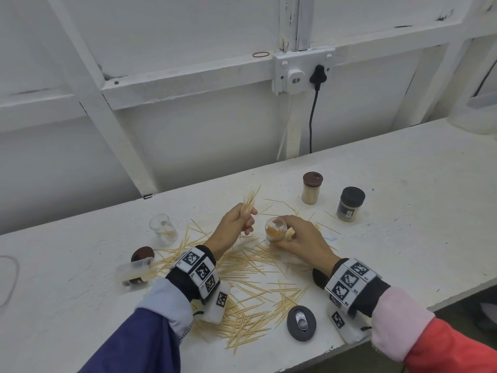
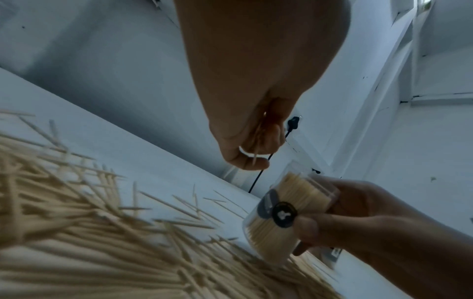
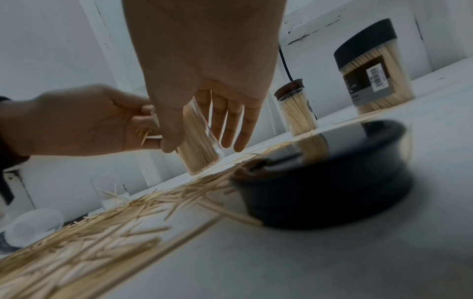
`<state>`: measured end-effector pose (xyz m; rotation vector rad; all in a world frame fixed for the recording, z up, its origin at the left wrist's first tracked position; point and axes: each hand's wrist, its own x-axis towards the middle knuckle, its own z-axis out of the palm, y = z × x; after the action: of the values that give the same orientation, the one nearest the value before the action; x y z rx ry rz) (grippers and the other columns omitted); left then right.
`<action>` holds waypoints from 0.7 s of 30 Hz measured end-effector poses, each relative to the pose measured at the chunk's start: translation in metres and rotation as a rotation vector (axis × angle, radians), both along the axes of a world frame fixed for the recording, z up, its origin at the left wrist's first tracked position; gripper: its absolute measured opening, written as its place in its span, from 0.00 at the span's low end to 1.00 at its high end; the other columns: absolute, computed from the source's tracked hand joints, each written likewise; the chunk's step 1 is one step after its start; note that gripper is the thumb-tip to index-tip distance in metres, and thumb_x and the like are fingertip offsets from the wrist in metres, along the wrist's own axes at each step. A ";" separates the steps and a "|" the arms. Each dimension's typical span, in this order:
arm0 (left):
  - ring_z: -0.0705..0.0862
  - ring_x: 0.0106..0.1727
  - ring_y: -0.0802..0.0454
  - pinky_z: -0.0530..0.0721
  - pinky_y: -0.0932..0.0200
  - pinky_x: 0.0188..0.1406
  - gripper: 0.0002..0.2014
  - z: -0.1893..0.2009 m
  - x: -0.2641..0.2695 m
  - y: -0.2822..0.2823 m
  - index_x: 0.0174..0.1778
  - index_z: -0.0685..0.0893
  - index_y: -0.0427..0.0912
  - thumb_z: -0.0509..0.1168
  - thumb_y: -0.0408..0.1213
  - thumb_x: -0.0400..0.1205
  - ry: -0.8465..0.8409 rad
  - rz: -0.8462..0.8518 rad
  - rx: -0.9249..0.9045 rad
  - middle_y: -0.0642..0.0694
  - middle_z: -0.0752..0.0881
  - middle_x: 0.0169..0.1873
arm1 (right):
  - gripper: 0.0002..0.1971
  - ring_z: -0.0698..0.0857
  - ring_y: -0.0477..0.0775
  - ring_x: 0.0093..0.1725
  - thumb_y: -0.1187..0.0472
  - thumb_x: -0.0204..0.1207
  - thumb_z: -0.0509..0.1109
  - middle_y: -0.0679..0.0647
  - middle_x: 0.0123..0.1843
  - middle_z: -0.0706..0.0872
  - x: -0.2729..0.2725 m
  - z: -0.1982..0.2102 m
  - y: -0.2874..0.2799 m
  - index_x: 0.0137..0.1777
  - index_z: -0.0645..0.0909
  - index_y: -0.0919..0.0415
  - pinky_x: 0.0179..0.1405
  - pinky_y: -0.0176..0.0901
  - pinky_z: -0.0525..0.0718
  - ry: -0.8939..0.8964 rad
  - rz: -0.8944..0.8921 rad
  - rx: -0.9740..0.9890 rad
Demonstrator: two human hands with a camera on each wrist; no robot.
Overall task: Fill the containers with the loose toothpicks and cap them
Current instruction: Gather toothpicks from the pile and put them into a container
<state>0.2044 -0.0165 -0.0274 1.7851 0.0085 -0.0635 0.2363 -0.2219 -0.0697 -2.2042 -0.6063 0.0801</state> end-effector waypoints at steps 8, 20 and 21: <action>0.66 0.28 0.60 0.72 0.63 0.39 0.13 0.008 0.006 -0.026 0.46 0.75 0.43 0.49 0.41 0.91 -0.024 0.022 -0.196 0.59 0.69 0.26 | 0.26 0.81 0.43 0.56 0.46 0.69 0.78 0.40 0.61 0.84 -0.001 0.001 0.001 0.67 0.80 0.49 0.53 0.47 0.82 -0.009 0.075 -0.033; 0.77 0.35 0.52 0.80 0.59 0.43 0.12 0.018 0.002 -0.058 0.51 0.68 0.40 0.45 0.43 0.92 -0.190 0.001 -0.242 0.47 0.76 0.36 | 0.25 0.81 0.41 0.52 0.44 0.70 0.77 0.40 0.56 0.84 -0.001 -0.001 0.002 0.65 0.79 0.49 0.50 0.45 0.82 0.027 0.097 -0.054; 0.78 0.34 0.52 0.82 0.58 0.40 0.11 0.017 0.001 -0.059 0.51 0.67 0.40 0.45 0.42 0.92 -0.185 -0.003 -0.247 0.47 0.76 0.36 | 0.25 0.81 0.41 0.51 0.42 0.69 0.76 0.40 0.55 0.84 -0.001 -0.001 0.002 0.64 0.79 0.49 0.49 0.44 0.82 0.029 0.096 -0.053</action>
<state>0.2054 -0.0755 -0.0099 1.5380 -0.1297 0.0954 0.2348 -0.2196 -0.0706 -2.2209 -0.7004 0.1799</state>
